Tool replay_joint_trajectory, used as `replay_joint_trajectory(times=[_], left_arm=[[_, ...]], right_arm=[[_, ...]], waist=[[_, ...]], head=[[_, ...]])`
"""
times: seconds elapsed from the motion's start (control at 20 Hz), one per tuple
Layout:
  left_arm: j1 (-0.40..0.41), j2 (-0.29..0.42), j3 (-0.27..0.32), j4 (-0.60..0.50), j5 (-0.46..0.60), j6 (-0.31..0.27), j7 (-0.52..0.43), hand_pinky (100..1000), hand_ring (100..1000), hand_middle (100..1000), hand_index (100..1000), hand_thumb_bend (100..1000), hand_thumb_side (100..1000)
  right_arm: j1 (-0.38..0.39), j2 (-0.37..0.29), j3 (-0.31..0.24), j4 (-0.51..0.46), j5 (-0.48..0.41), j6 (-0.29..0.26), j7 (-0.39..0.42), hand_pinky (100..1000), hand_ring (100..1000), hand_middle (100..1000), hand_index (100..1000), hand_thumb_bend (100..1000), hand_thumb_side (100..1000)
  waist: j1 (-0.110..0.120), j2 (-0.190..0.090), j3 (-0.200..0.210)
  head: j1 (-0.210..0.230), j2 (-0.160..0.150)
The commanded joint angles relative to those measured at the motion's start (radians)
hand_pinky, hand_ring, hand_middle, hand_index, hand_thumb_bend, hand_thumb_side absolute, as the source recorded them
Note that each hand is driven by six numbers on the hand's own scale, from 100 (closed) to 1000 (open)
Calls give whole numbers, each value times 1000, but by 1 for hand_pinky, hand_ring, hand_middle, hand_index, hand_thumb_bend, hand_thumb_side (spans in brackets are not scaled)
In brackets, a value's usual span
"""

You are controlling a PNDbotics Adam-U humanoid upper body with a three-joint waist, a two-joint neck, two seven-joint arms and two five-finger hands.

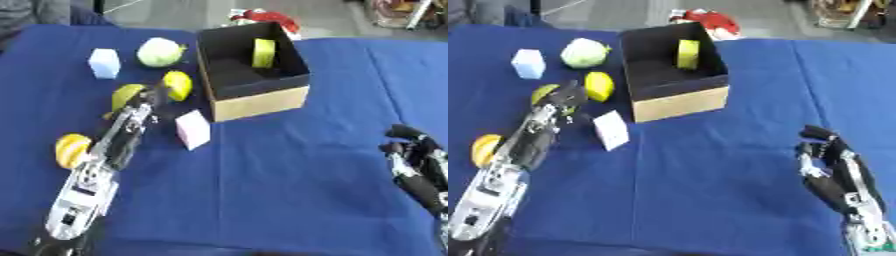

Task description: Pick up objects on the table and place them in the box.

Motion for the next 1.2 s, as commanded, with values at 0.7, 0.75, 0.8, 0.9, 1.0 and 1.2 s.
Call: replay_joint_trajectory(times=[0.7, 0.75, 0.8, 0.9, 1.0, 1.2], left_arm=[[-232, 607, -84, 210, -375, -287, -267, 867, 871, 854, 920, 100, 257], [-247, 629, -107, 236, -417, -311, -301, 870, 867, 852, 917, 126, 272], [-260, 644, -127, 261, -454, -335, -329, 872, 865, 851, 915, 150, 277], [-280, 659, -155, 310, -527, -378, -378, 875, 846, 847, 912, 257, 305], [-288, 653, -164, 357, -584, -408, -397, 873, 832, 822, 900, 293, 311], [-281, 637, -164, 436, -705, -439, -410, 873, 825, 804, 891, 418, 346]], right_arm=[[13, -46, -6, -9, 18, -2, -4, 746, 661, 735, 835, 100, 294], [14, -48, -6, -8, 19, -2, -4, 746, 661, 735, 835, 100, 295], [15, -49, -7, -8, 20, -3, -4, 746, 661, 735, 835, 100, 295], [18, -52, -6, -6, 22, -3, -4, 746, 661, 735, 835, 100, 294], [20, -53, -6, -6, 24, -3, -4, 746, 661, 735, 835, 100, 294], [18, -54, -8, -4, 25, -4, -6, 746, 661, 735, 835, 100, 295]], waist=[[51, -56, 3], [54, -58, 4], [57, -59, 6], [62, -63, 9], [63, -65, 10], [61, -66, 7]], head=[[-12, 4], [-14, 4], [-15, 4], [-17, 4], [-19, 4], [-21, 4]])
